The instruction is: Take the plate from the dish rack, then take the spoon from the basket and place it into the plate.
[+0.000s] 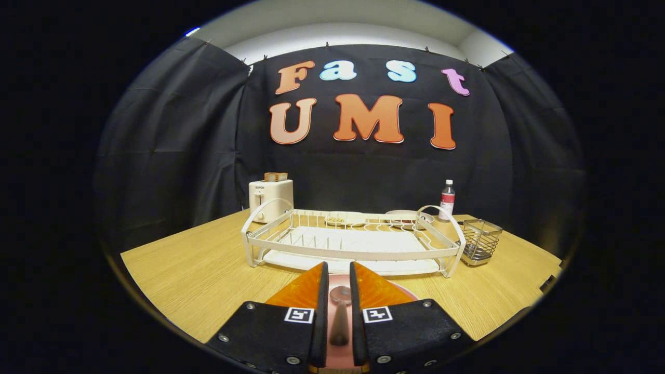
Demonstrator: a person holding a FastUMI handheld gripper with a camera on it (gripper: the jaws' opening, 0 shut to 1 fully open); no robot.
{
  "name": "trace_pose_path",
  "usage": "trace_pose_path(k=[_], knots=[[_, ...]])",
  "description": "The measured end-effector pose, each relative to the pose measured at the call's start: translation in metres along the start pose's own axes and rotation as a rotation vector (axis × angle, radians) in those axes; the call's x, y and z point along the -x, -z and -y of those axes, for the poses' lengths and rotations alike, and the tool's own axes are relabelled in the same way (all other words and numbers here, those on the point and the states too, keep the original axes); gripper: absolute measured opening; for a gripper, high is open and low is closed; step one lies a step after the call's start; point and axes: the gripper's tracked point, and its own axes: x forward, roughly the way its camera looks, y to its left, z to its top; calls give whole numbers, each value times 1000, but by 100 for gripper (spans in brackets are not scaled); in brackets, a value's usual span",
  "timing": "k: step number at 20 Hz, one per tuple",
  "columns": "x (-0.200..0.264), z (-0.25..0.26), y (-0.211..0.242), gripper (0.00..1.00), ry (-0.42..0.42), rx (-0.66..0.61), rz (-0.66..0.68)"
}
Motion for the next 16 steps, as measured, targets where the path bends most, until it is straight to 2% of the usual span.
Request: trace_pose_path(k=[1,3,4,5,10,12,16], knots=[[1,0,2,23,1,1,-10],[3,0,2,43,-11,-2,-23],[5,2,0,57,-14,-2,-27],[7,6,-3,61,-15,-2,-29],[16,41,-32,93,0,-9,-42],[19,62,-52,98,21,4,-26],[28,104,-92,98,64,27,22]])
